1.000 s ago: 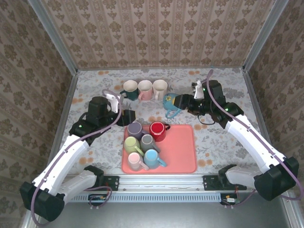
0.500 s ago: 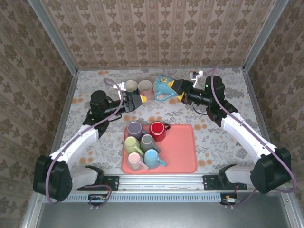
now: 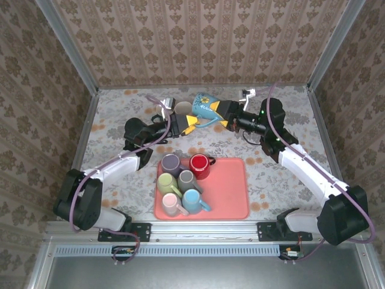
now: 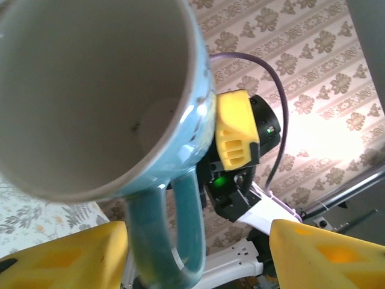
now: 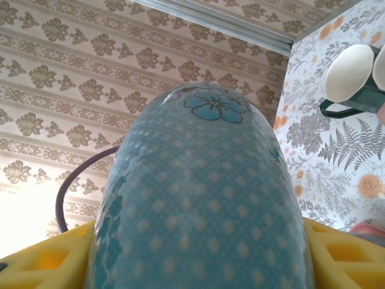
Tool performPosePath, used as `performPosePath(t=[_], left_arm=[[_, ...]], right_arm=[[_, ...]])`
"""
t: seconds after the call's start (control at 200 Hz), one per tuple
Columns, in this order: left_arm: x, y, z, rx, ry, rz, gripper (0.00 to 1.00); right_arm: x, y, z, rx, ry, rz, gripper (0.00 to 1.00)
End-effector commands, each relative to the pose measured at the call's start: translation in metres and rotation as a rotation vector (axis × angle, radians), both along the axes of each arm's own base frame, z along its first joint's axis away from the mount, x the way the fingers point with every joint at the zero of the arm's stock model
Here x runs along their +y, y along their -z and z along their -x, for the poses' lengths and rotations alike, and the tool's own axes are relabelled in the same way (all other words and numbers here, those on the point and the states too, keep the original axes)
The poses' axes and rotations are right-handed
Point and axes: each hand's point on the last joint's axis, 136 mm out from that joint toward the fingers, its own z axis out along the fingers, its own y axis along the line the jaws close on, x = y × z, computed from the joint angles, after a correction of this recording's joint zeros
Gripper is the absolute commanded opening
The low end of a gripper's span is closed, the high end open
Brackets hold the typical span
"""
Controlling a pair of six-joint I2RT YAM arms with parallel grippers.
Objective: Turn the mug right side up
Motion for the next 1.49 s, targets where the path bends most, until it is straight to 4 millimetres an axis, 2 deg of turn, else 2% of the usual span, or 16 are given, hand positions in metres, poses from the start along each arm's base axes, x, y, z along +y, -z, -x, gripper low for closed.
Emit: performPosePath(t=[0.0, 0.15, 0.265, 0.29, 0.365, 0.395, 0.43, 0.46, 0.615, 0.675, 0.73, 0.84, 1.115, 1.34, 1.49], left_arm=[[-0.001, -0.024, 0.011, -0.087, 0.033, 0.046, 0.62], [-0.004, -0.016, 0.007, -0.066, 0.034, 0.026, 0.56], [-0.005, -0.014, 0.006, -0.064, 0.035, 0.023, 0.43], [-0.005, -0.014, 0.006, -0.063, 0.035, 0.022, 0.38], [-0.005, -0.012, 0.007, -0.073, 0.038, 0.006, 0.08], [-0.005, -0.01, 0.008, -0.077, 0.038, -0.003, 0.0], [-0.003, -0.009, 0.008, -0.08, 0.036, -0.013, 0.0], [-0.001, -0.008, 0.008, -0.084, 0.03, -0.022, 0.0], [0.008, -0.004, 0.014, -0.119, -0.004, -0.085, 0.0], [0.009, -0.002, 0.019, -0.14, -0.009, -0.117, 0.0], [0.011, -0.003, 0.023, -0.158, -0.013, -0.14, 0.0], [0.014, -0.004, 0.028, -0.184, -0.02, -0.166, 0.0], [0.019, 0.0, 0.032, -0.213, -0.049, -0.219, 0.0], [0.025, 0.003, 0.034, -0.248, -0.085, -0.289, 0.0], [0.028, 0.008, 0.031, -0.275, -0.128, -0.383, 0.0]], right_arm=[[0.007, -0.031, 0.011, -0.119, -0.052, -0.044, 0.16], [0.017, -0.03, 0.017, -0.126, -0.088, -0.05, 0.15], [0.023, -0.027, 0.02, -0.118, -0.106, -0.057, 0.15], [0.024, -0.027, 0.021, -0.117, -0.108, -0.058, 0.15], [0.026, -0.023, 0.022, -0.112, -0.111, -0.056, 0.15], [0.027, -0.021, 0.023, -0.109, -0.115, -0.054, 0.15], [0.028, -0.019, 0.024, -0.107, -0.116, -0.051, 0.17], [0.029, -0.015, 0.024, -0.101, -0.117, -0.046, 0.24], [0.031, -0.005, 0.026, -0.098, -0.112, -0.014, 0.77], [0.03, -0.001, 0.027, -0.101, -0.094, 0.01, 0.89], [0.028, 0.003, 0.027, -0.103, -0.078, 0.029, 0.94], [0.025, 0.012, 0.026, -0.087, -0.058, 0.05, 1.0], [0.017, 0.026, 0.026, -0.066, -0.016, 0.087, 1.0], [-0.013, 0.037, 0.024, -0.037, 0.109, 0.2, 1.0], [-0.05, 0.057, 0.024, -0.002, 0.248, 0.379, 1.0]])
